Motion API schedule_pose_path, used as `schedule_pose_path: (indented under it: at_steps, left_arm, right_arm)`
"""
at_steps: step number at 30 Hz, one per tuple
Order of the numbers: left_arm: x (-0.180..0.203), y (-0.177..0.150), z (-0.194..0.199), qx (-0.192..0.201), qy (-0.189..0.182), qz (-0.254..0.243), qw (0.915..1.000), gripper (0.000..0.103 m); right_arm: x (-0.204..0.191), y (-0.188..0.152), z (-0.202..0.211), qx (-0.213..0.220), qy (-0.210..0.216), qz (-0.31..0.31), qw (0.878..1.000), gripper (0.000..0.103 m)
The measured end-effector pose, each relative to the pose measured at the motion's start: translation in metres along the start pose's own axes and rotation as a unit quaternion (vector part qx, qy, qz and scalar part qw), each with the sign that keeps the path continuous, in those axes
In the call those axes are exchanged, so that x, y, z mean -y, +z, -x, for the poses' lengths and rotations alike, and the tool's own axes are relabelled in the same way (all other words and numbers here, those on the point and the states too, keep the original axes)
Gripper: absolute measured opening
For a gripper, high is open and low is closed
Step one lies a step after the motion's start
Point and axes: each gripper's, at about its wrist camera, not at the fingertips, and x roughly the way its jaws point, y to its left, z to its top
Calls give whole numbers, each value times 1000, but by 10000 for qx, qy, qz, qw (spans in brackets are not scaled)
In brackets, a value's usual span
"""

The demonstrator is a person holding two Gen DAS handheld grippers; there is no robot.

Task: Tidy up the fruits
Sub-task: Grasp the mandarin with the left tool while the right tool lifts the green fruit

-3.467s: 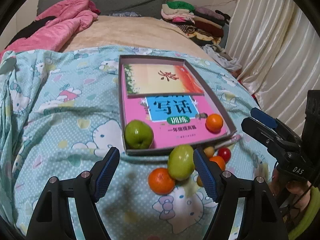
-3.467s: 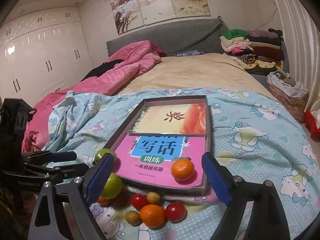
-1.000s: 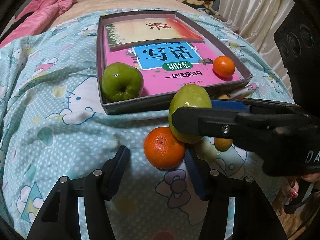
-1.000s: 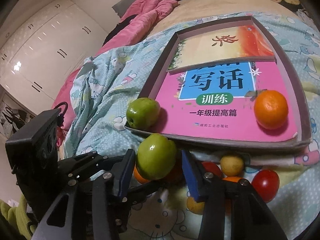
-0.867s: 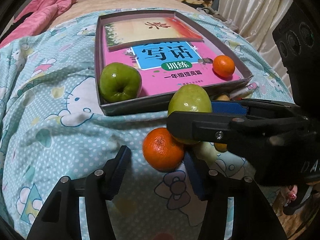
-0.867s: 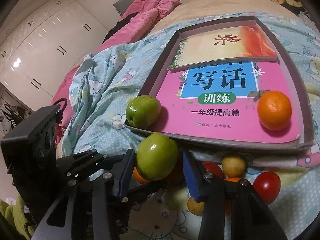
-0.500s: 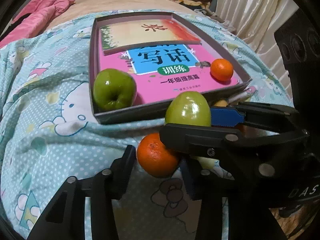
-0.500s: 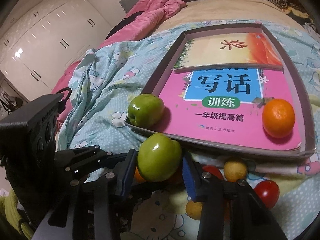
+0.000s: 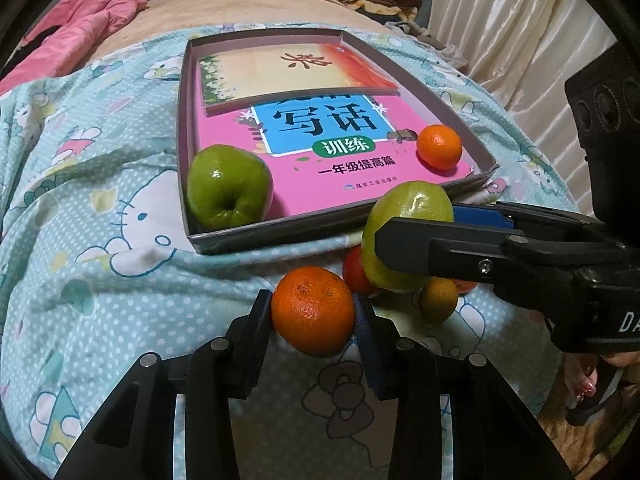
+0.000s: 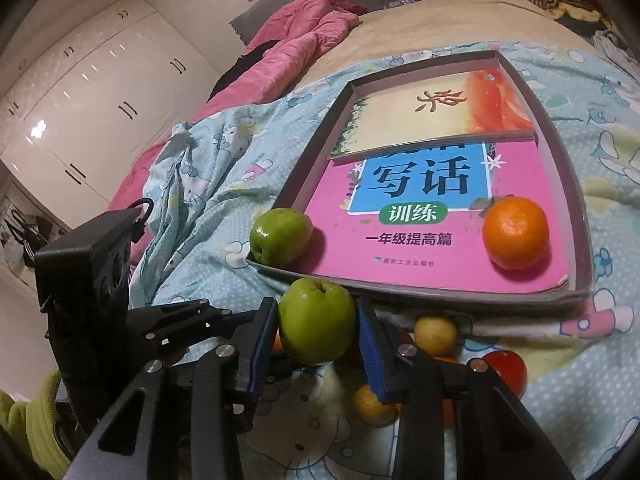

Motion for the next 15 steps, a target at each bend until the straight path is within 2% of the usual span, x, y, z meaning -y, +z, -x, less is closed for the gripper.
schedule_pose_path:
  at_steps: [9,12,15]
  left_arm:
    - [-2,1,20,311,-97,87,9994,41]
    - [-2,3,26,460,-18,75,9989,41]
    - [-7,3,24,402,-78,214,9989,41]
  right_arm:
    - [7,4,24,378,-12,-26,9993,38]
    - [5,5,24,378,-65,66,9992,38]
    - [1,3,19,247,-224,241,9992,34]
